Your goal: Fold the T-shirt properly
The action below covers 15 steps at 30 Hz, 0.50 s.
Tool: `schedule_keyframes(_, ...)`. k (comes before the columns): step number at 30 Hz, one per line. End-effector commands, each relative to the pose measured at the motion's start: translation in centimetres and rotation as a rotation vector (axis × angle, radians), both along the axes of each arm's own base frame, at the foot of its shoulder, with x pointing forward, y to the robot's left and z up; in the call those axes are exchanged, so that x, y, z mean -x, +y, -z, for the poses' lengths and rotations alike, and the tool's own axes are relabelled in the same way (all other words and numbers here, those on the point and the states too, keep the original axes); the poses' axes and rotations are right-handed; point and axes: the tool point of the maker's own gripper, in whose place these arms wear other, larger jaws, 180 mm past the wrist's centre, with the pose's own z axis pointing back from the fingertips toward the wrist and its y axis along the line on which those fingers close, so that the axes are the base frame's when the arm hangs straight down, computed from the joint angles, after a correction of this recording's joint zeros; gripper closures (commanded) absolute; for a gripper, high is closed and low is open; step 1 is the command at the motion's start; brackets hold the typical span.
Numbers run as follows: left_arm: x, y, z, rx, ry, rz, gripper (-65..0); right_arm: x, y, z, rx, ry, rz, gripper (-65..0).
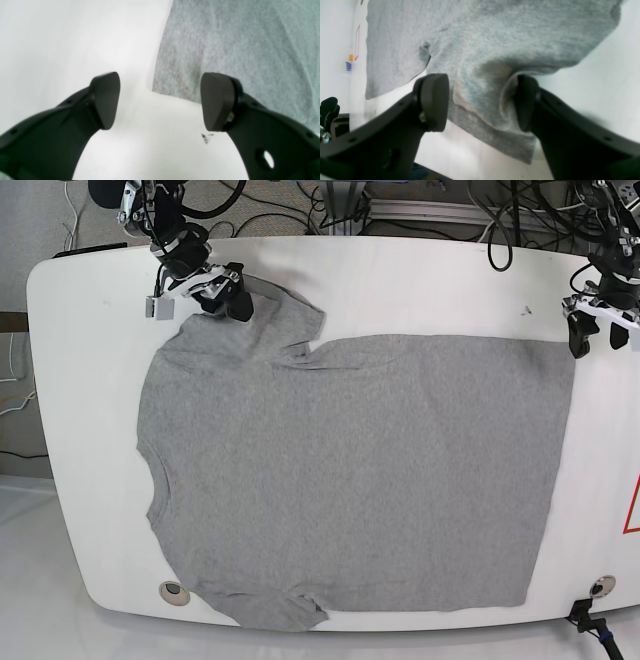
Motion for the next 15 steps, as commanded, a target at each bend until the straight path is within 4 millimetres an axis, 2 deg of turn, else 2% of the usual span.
schedule_keyframes(1,-0.61,0.4,-1.32,-0.02,-0.041,0.008,-47.5,-0.1,-0.14,0.28,0.023,0.024,-0.016,-39.9)
schedule_keyframes(11,-0.63,0.35,-1.3,-0.02,-0.041,0.009,-47.5,-0.78,-0.09,0.01,0.022,0.009,-0.017,-38.0)
schedule_keyframes(13,-0.63,0.35,-1.3,-0.02,-0.041,0.009,-47.5,-0.78,-0.09,0.01,0.022,0.009,-0.017,-29.2)
schedule_keyframes(15,-0.63,0.35,-1.3,-0.02,-0.041,0.009,-47.5,-0.79,-0.07,0.0,0.022,0.008,-0.018,-15.3)
